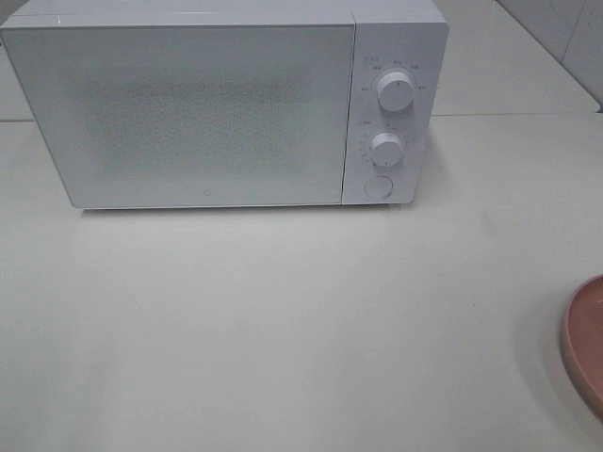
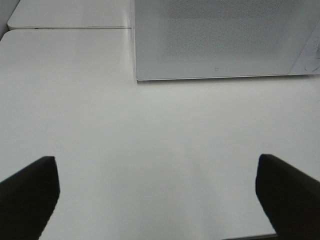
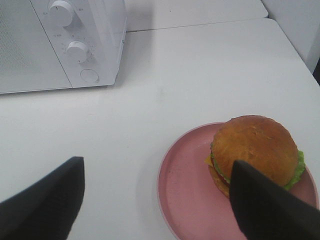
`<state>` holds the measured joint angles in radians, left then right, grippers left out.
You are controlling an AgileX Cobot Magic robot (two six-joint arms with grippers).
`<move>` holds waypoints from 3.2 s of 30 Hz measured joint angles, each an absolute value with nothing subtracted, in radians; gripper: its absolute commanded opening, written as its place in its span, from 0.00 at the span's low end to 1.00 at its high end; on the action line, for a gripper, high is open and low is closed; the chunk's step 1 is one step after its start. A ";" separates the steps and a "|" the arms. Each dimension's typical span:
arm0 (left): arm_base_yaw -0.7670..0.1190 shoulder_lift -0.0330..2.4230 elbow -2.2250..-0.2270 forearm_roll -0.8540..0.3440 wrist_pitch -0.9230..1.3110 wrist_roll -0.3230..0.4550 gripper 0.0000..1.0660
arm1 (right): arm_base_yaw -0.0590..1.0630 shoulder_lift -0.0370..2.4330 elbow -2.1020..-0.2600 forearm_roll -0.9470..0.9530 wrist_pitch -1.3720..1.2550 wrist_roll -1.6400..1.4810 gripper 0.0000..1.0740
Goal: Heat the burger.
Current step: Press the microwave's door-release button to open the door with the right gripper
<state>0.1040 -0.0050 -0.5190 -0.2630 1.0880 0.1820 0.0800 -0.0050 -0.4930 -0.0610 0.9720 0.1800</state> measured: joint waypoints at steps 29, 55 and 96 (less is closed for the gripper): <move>0.104 -0.005 -0.519 -0.263 1.086 0.182 0.94 | 0.080 0.317 -0.525 -0.084 0.693 0.171 0.71; 0.104 -0.005 -0.519 -0.263 1.084 0.182 0.94 | 0.080 0.668 -0.525 -0.085 0.375 0.168 0.71; 0.104 -0.005 -0.519 -0.263 1.084 0.182 0.94 | 0.209 1.043 -0.223 0.199 -0.651 -0.108 0.71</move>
